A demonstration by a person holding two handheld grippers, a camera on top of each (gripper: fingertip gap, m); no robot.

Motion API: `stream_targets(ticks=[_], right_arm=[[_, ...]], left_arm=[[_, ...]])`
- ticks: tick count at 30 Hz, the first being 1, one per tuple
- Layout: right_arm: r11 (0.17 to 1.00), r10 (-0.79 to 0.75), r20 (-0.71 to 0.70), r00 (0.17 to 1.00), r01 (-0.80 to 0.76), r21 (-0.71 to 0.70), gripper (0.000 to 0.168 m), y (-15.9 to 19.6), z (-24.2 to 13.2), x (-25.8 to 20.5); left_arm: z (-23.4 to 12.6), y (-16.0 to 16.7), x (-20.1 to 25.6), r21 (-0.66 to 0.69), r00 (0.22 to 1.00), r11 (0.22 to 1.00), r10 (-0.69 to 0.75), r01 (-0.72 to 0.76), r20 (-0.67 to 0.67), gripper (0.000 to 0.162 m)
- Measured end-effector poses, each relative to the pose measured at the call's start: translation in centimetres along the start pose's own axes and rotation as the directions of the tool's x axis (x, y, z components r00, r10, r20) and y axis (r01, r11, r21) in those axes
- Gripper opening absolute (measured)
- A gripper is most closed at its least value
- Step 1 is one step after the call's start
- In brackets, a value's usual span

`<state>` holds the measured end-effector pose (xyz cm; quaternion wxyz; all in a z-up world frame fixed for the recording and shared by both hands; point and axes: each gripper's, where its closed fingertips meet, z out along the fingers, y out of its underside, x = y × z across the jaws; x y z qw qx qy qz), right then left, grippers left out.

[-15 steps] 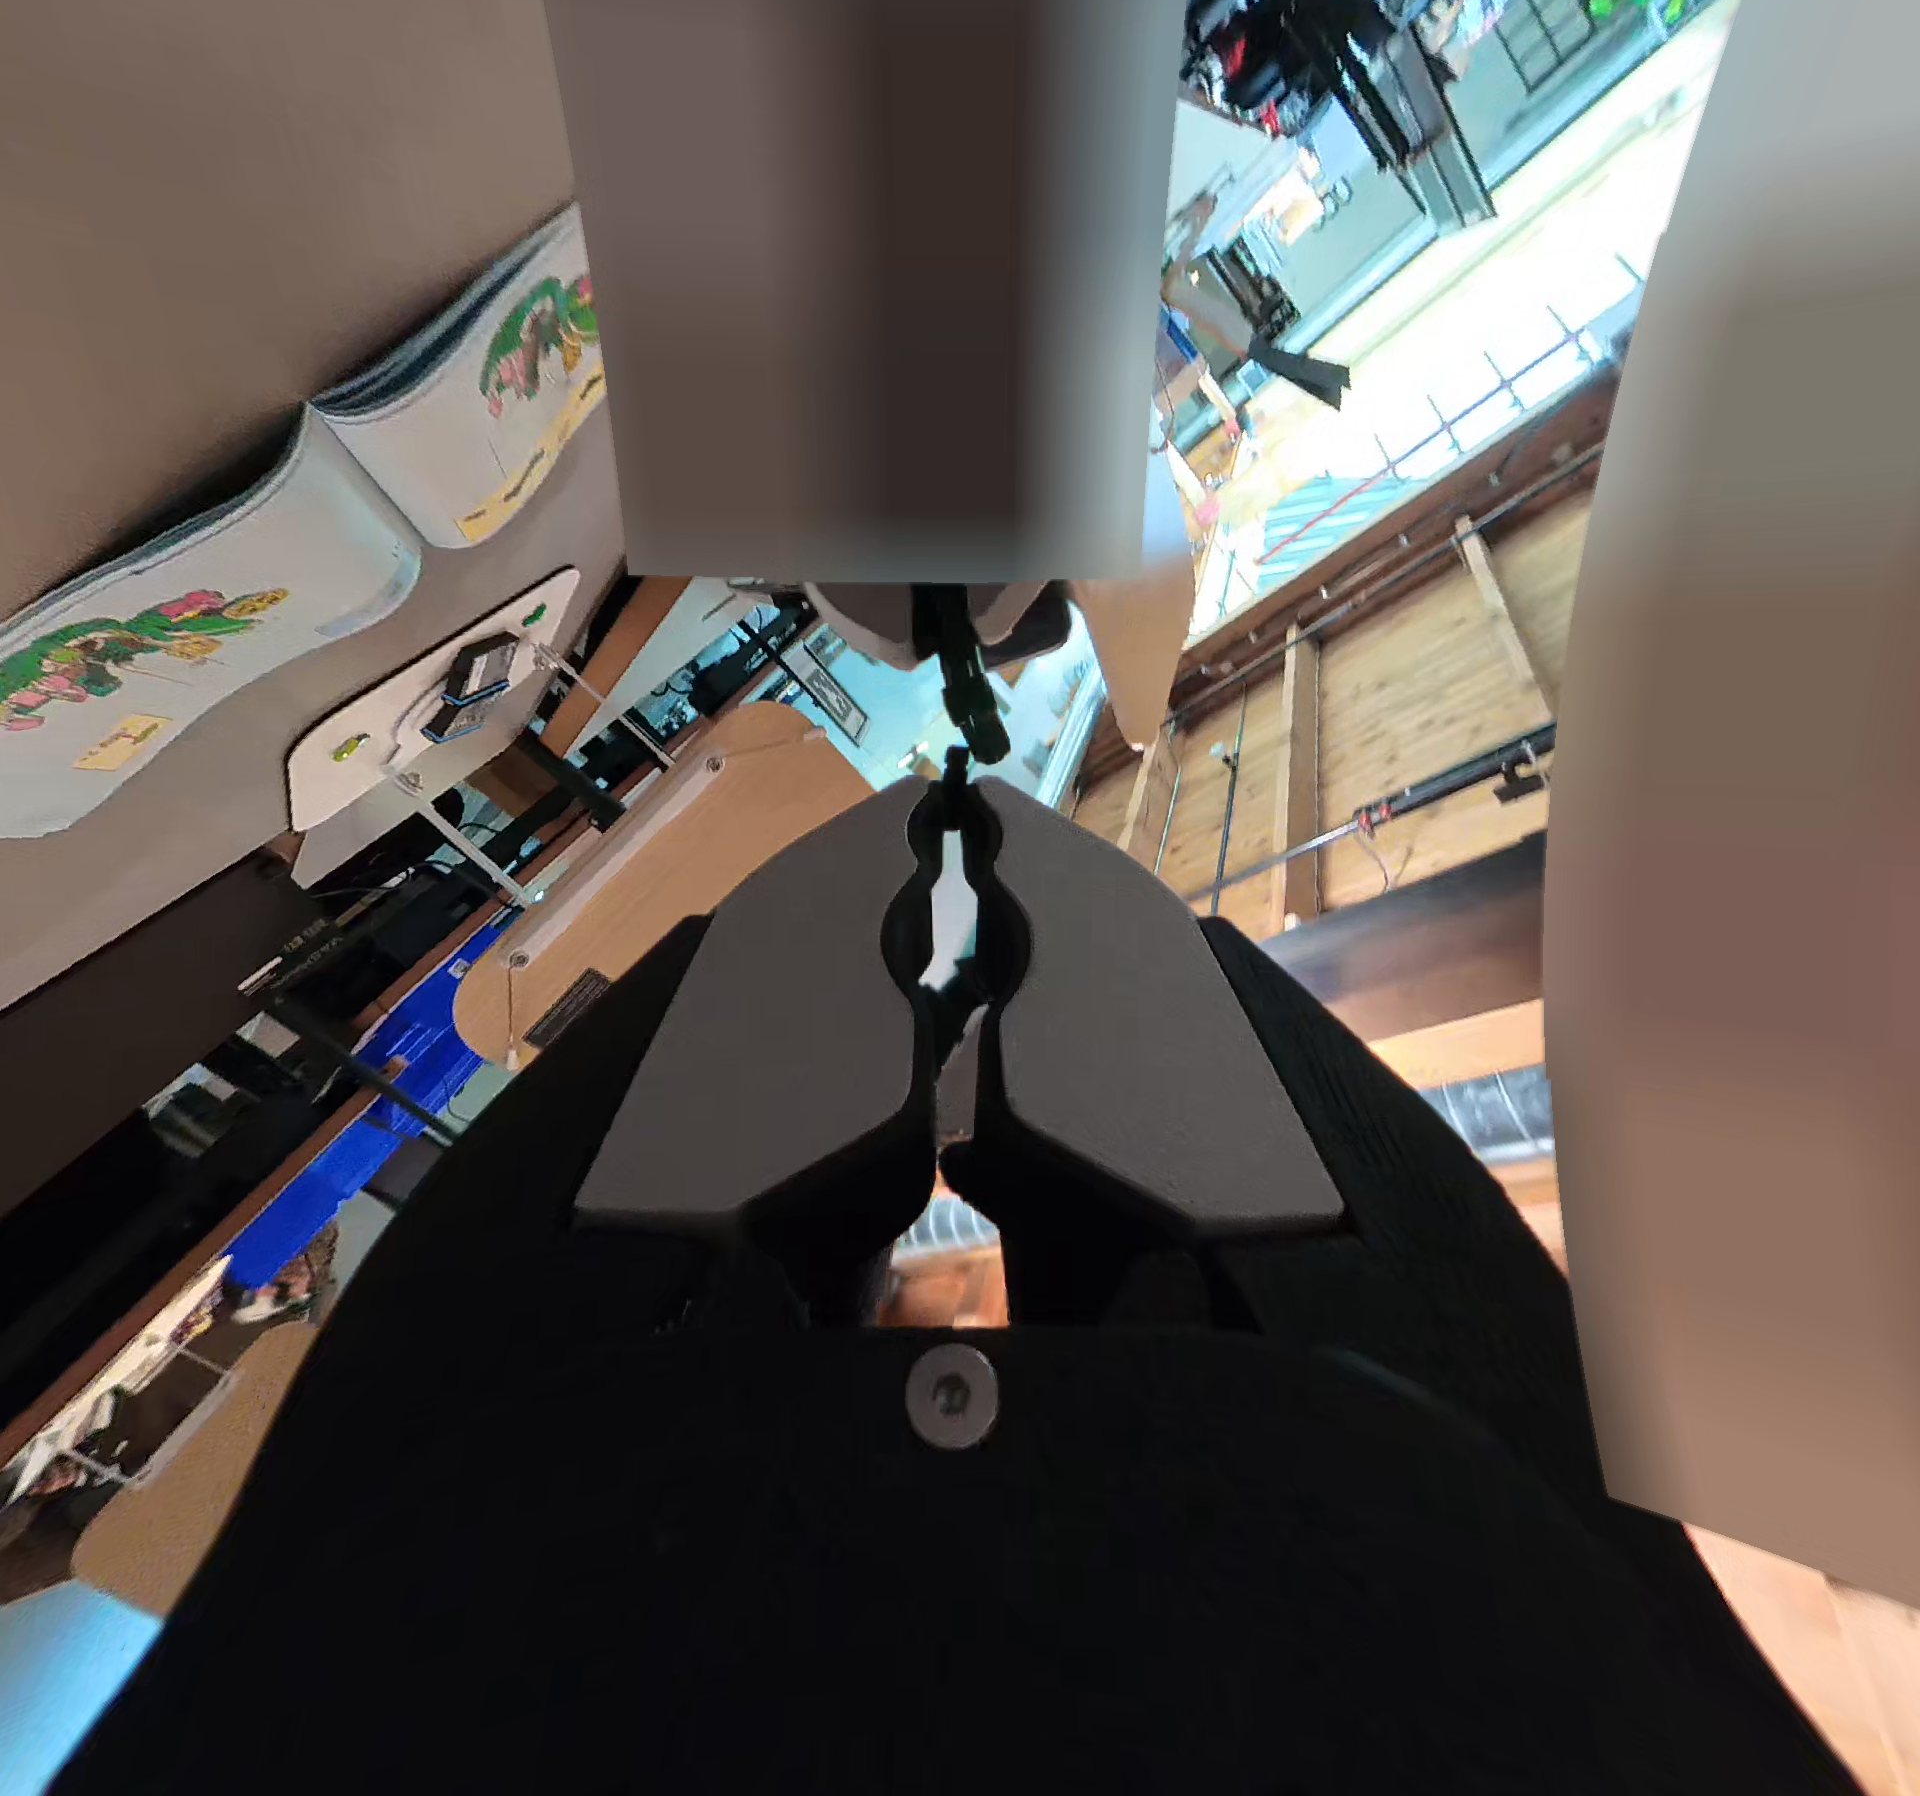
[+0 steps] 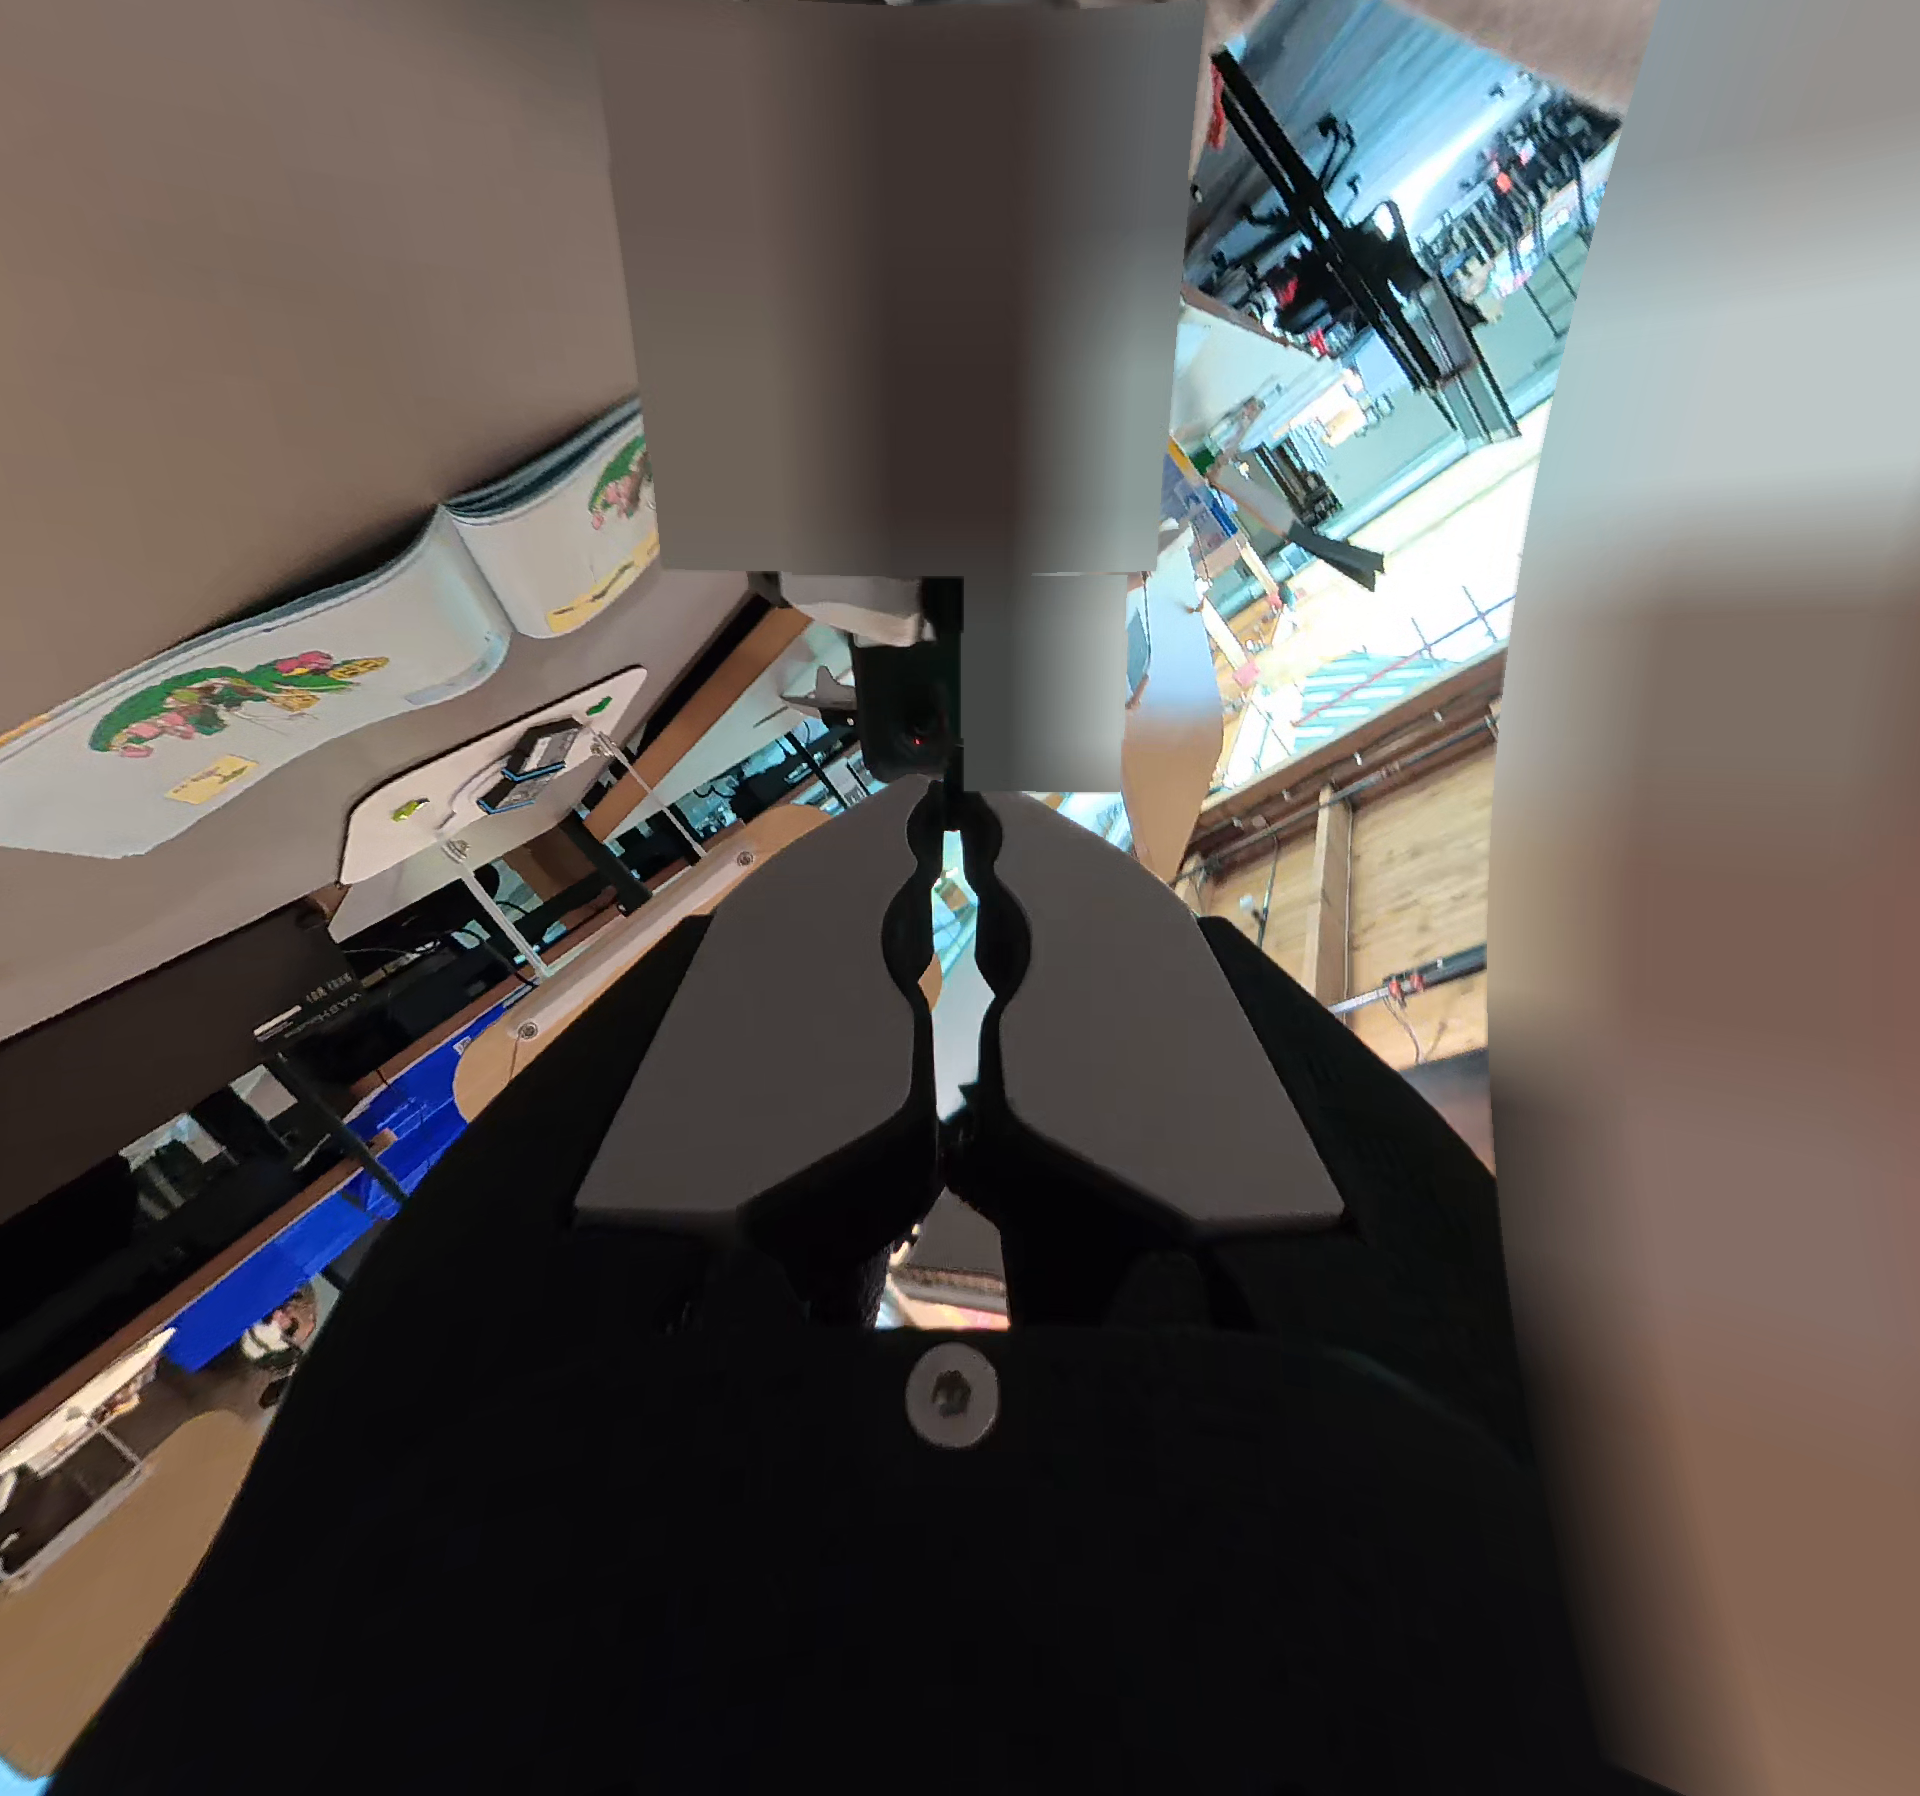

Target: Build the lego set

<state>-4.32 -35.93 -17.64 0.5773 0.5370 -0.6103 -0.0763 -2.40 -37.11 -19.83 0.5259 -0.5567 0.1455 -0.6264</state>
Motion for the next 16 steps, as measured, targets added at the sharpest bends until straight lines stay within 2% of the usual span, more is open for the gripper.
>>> stream_targets(ticks=[1,16], right_arm=[[1.000,-0.011,0.007,1.000,0.011,0.010,0.001,-0.2,0.0,-0.1],[0.992,-0.090,0.063,0.994,0.084,0.098,0.001,-1.7,-0.4,-0.6]], left_arm=[[0.1,0.2,0.0,-0.010,1.000,1.000,-0.003,0.003,-0.004,0.008],[0.3,1.1,-0.7,-0.050,1.000,0.998,-0.021,0.022,0.011,0.007]])
